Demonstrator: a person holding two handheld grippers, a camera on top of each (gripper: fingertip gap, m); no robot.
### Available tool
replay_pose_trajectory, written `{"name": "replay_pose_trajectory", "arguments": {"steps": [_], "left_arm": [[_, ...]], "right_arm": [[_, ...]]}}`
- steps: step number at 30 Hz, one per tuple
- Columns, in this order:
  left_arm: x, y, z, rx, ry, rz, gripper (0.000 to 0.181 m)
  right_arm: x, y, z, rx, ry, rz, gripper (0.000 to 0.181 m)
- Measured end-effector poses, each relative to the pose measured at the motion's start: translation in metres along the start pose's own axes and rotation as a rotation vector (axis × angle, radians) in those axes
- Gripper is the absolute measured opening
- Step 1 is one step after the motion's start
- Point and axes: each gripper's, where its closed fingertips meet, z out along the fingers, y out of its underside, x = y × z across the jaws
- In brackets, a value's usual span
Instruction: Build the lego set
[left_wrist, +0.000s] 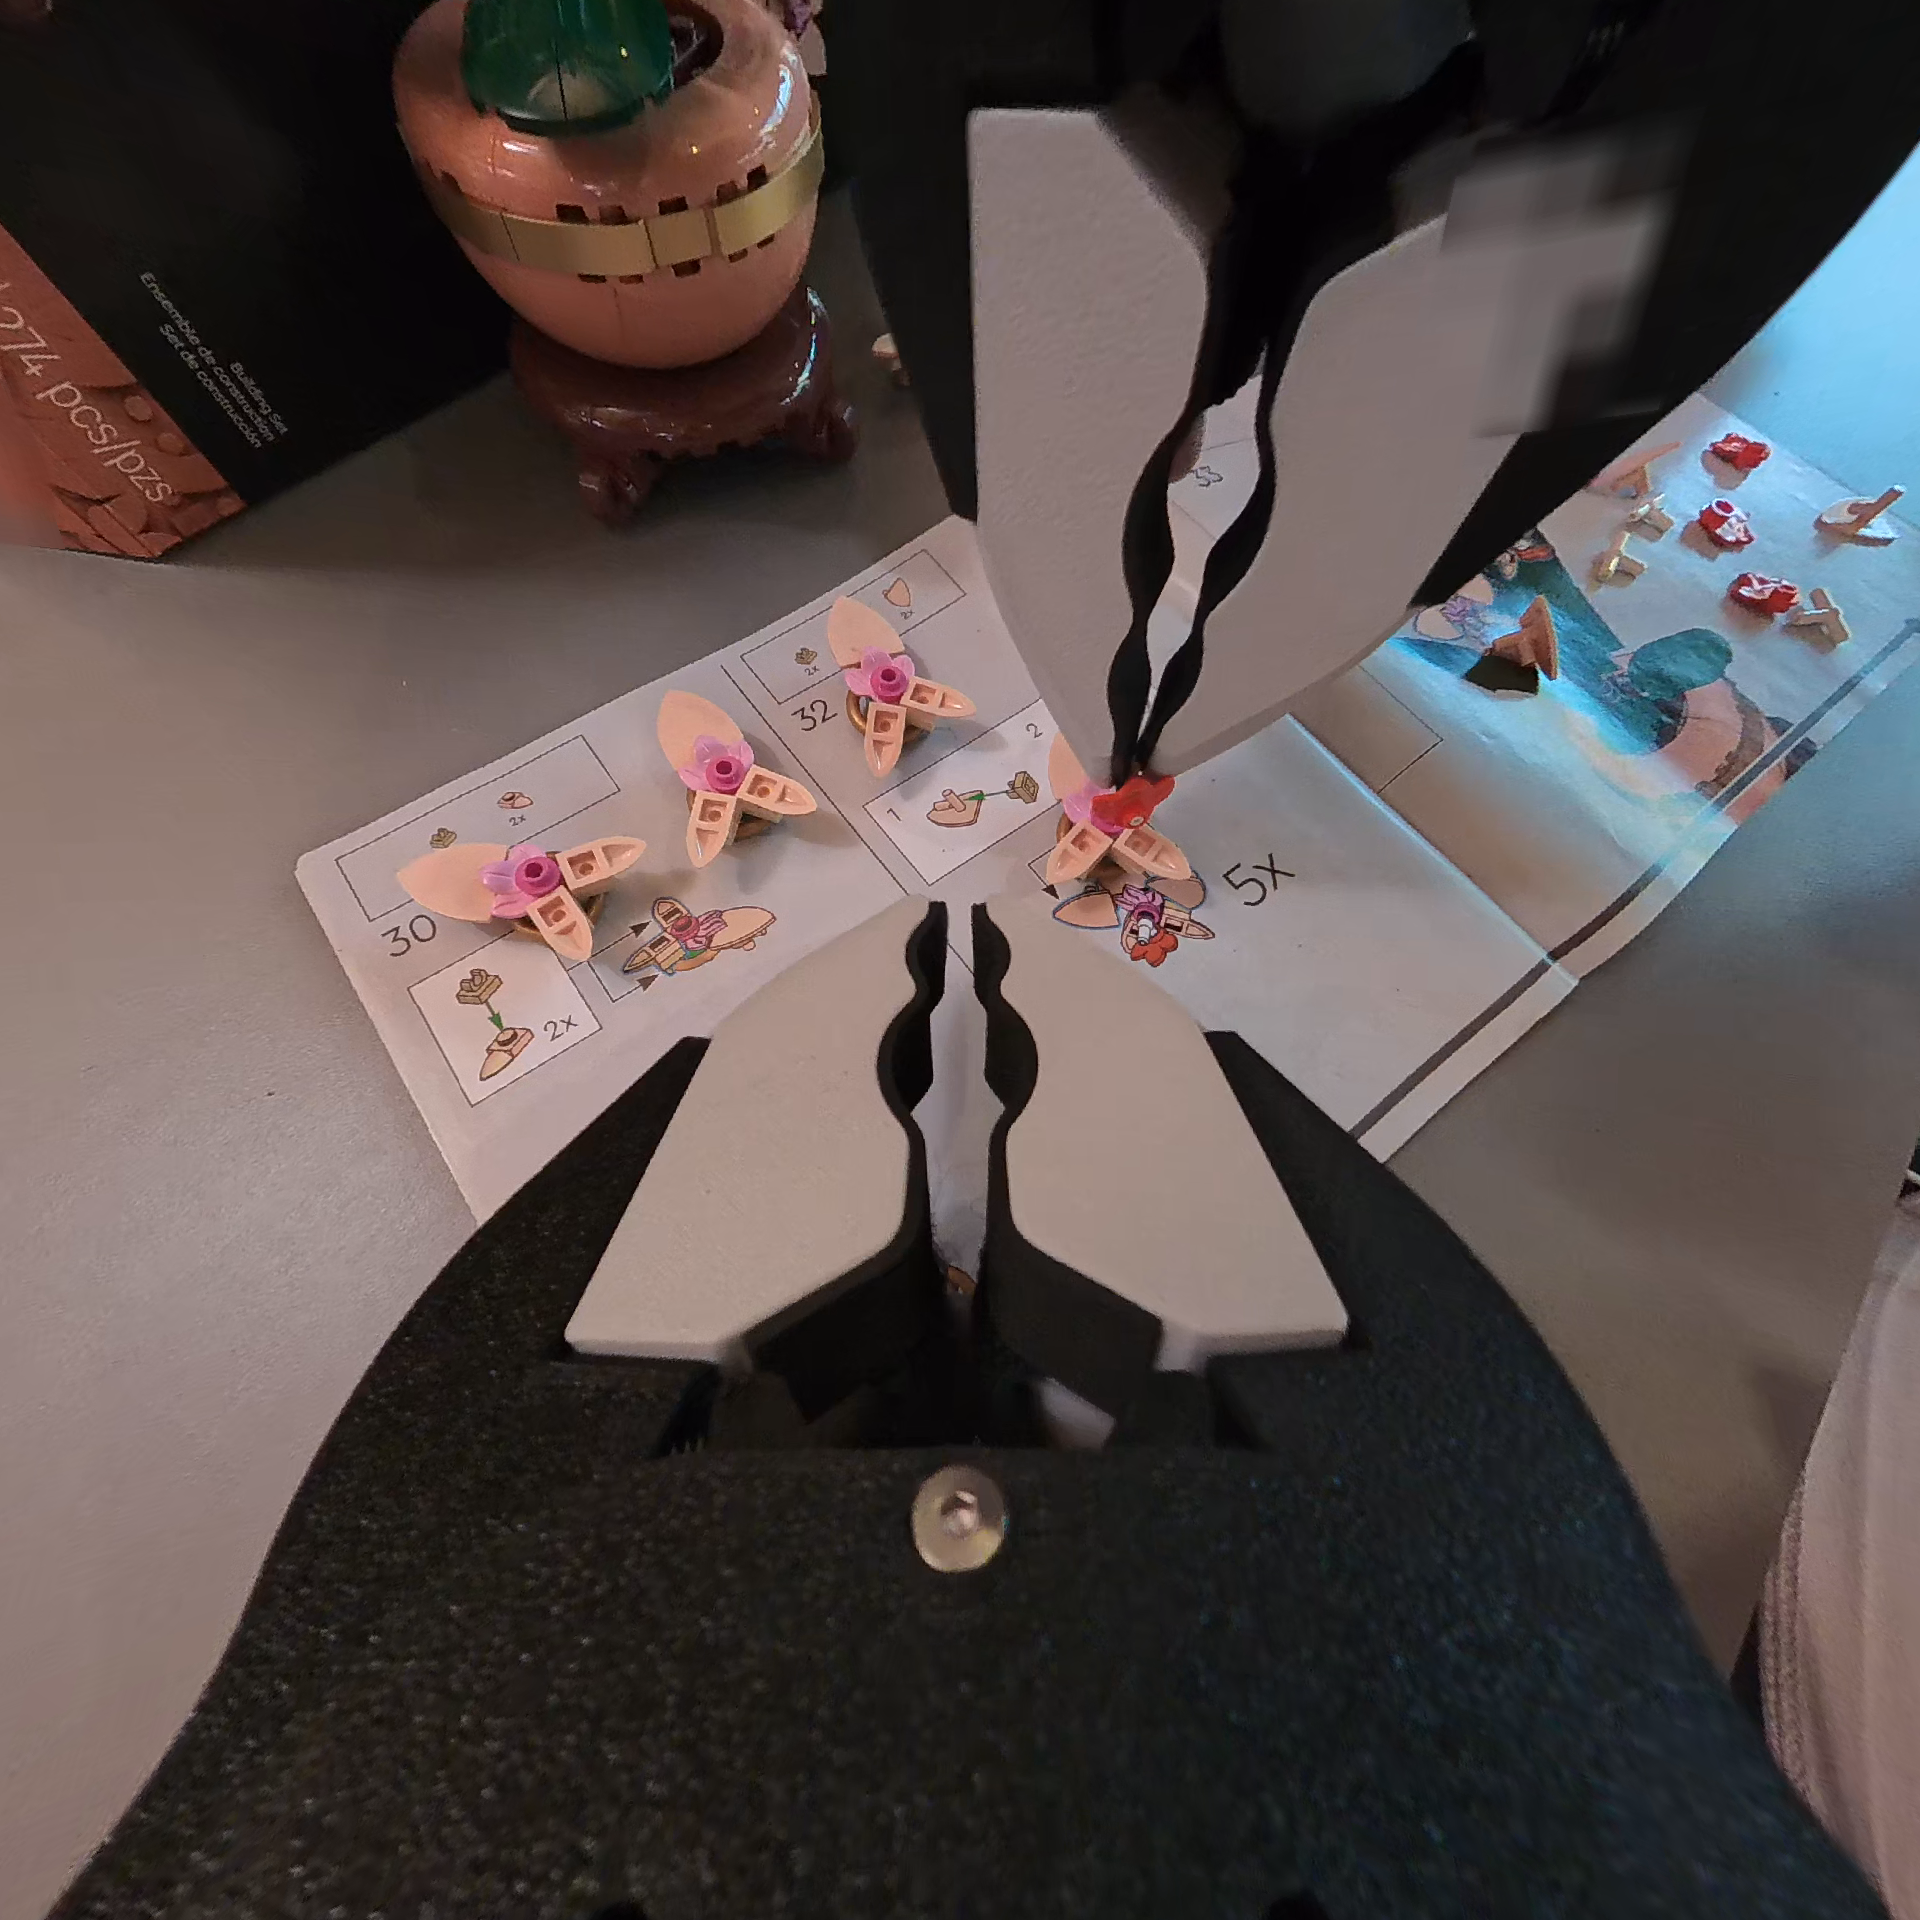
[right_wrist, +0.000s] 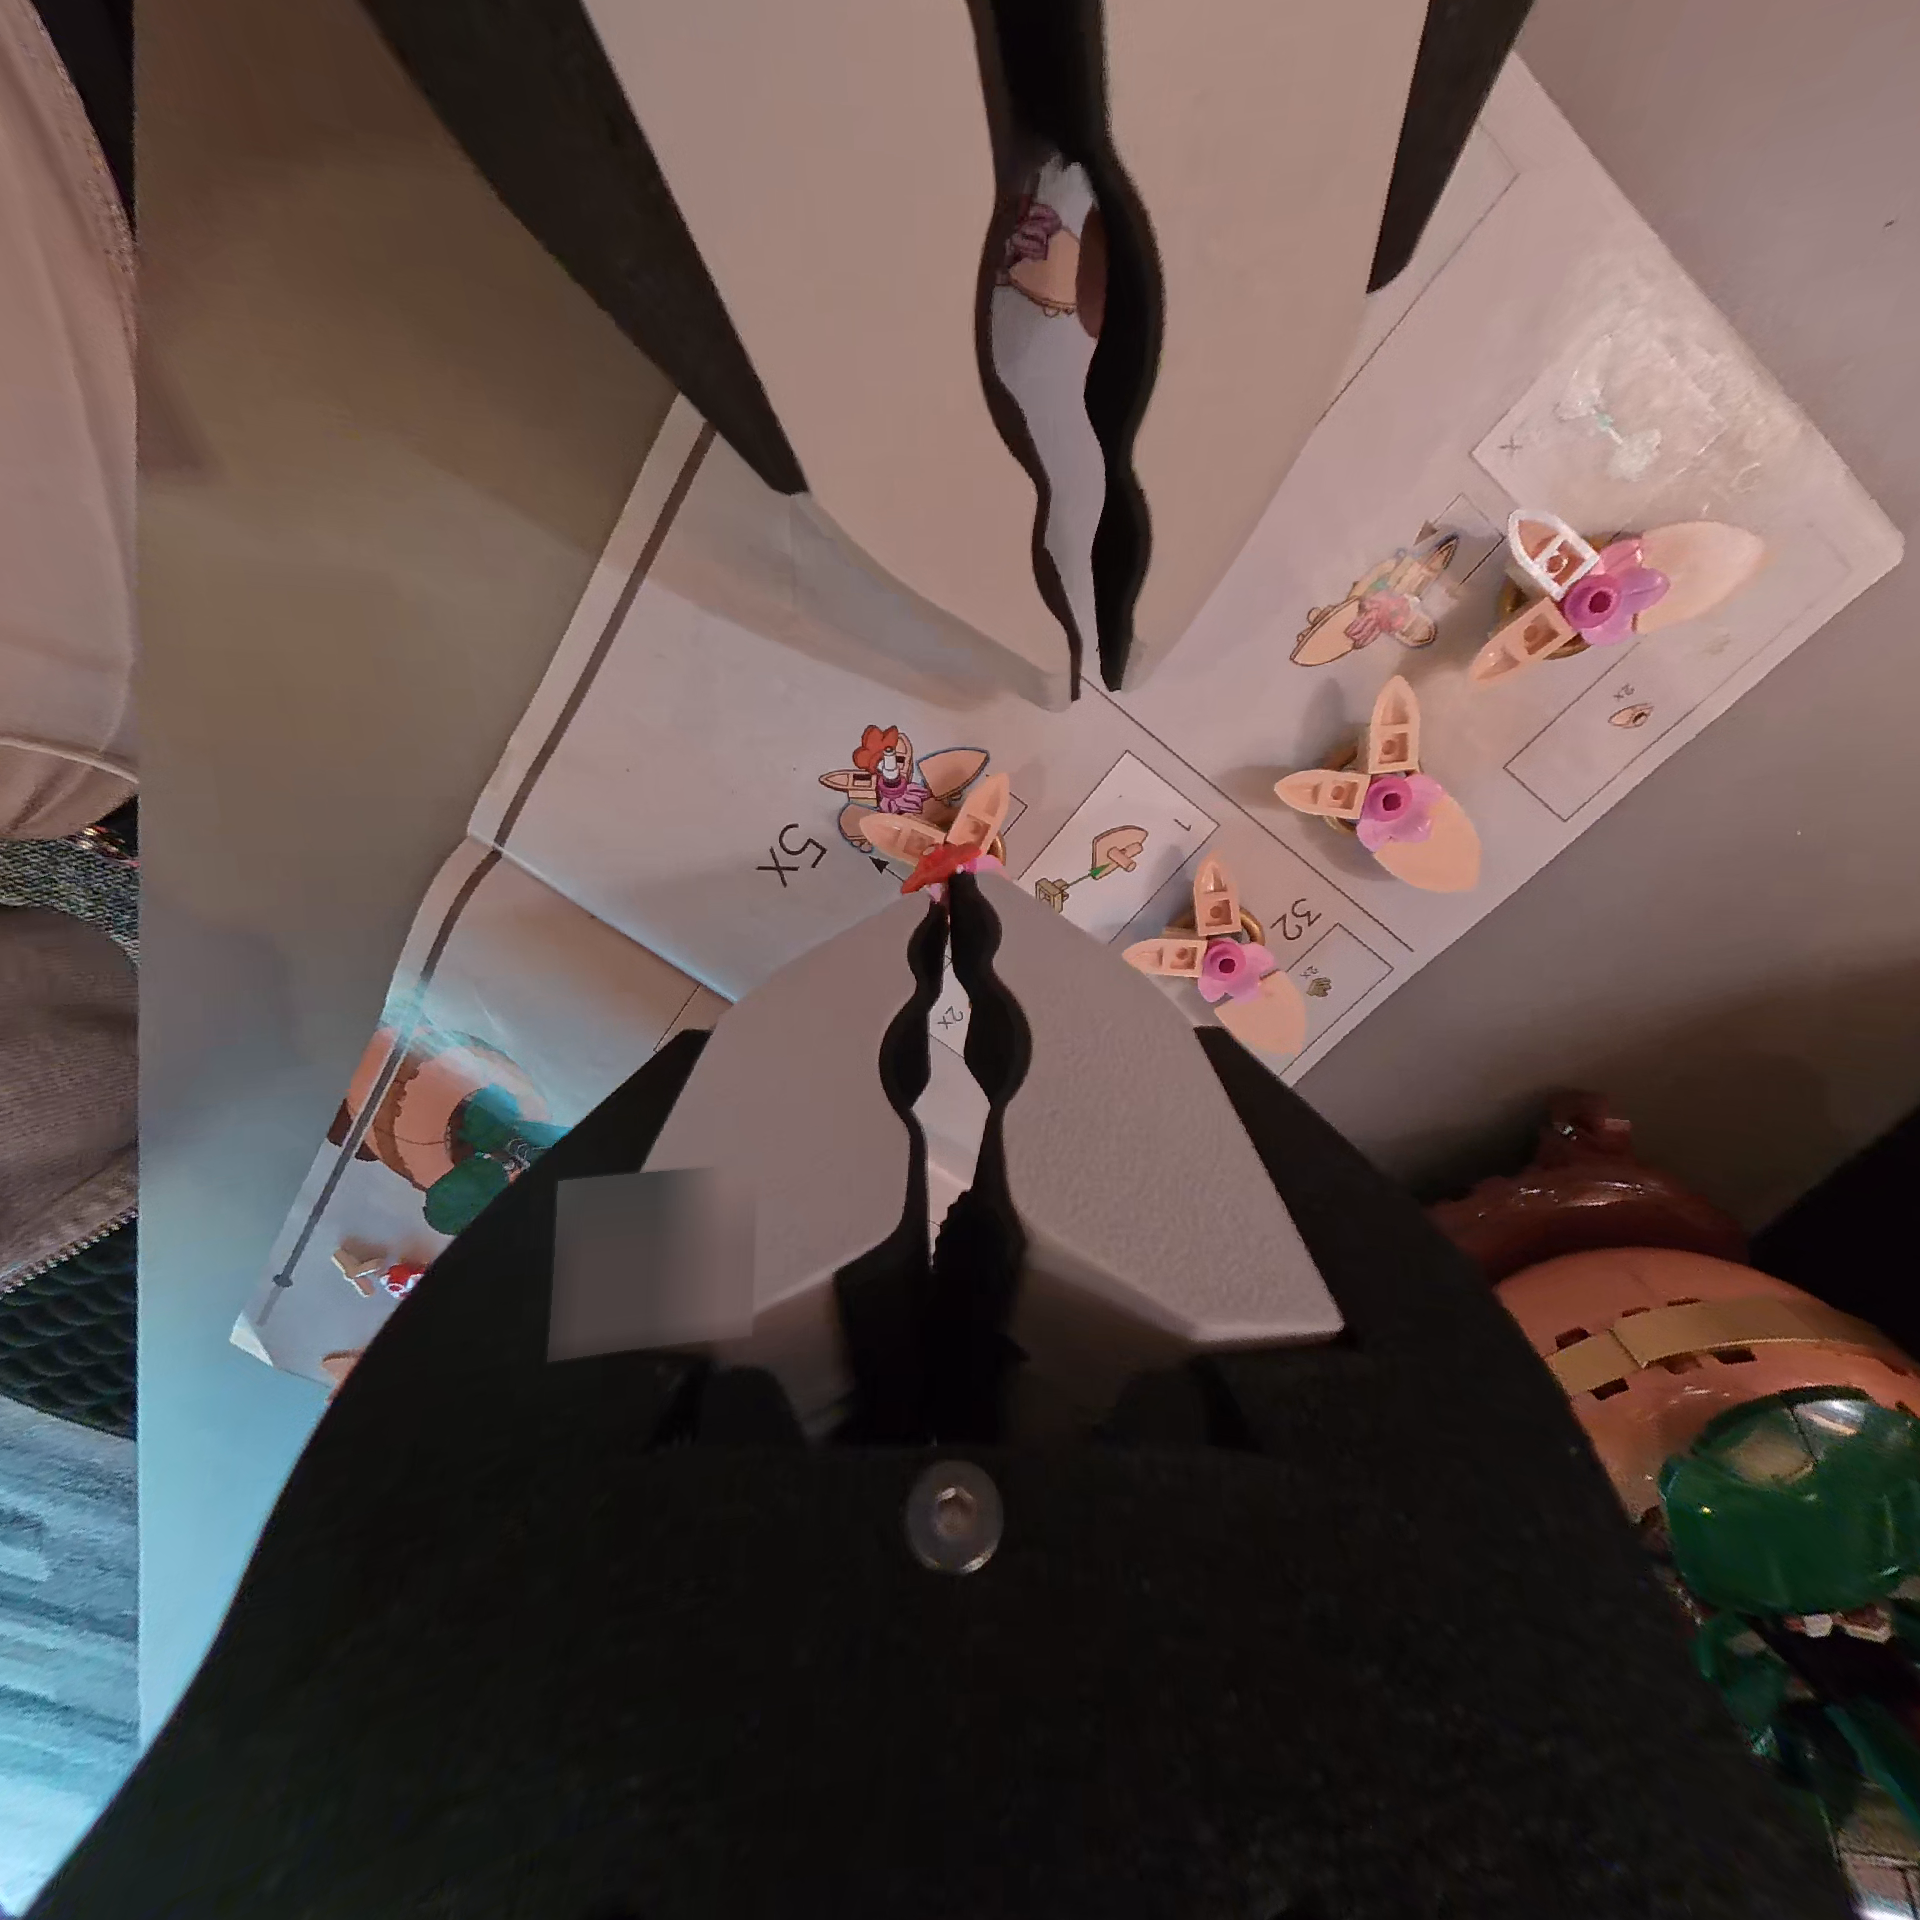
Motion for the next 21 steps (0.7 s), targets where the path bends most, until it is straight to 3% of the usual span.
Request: {"name": "replay_pose_trajectory", "arguments": {"steps": [21], "left_arm": [[0.0019,0.0017,0.0015,-0.014,0.007,0.011,0.004]], "right_arm": [[0.0003,0.0010,0.0008,-0.043,-0.061,0.066,0.001]]}}
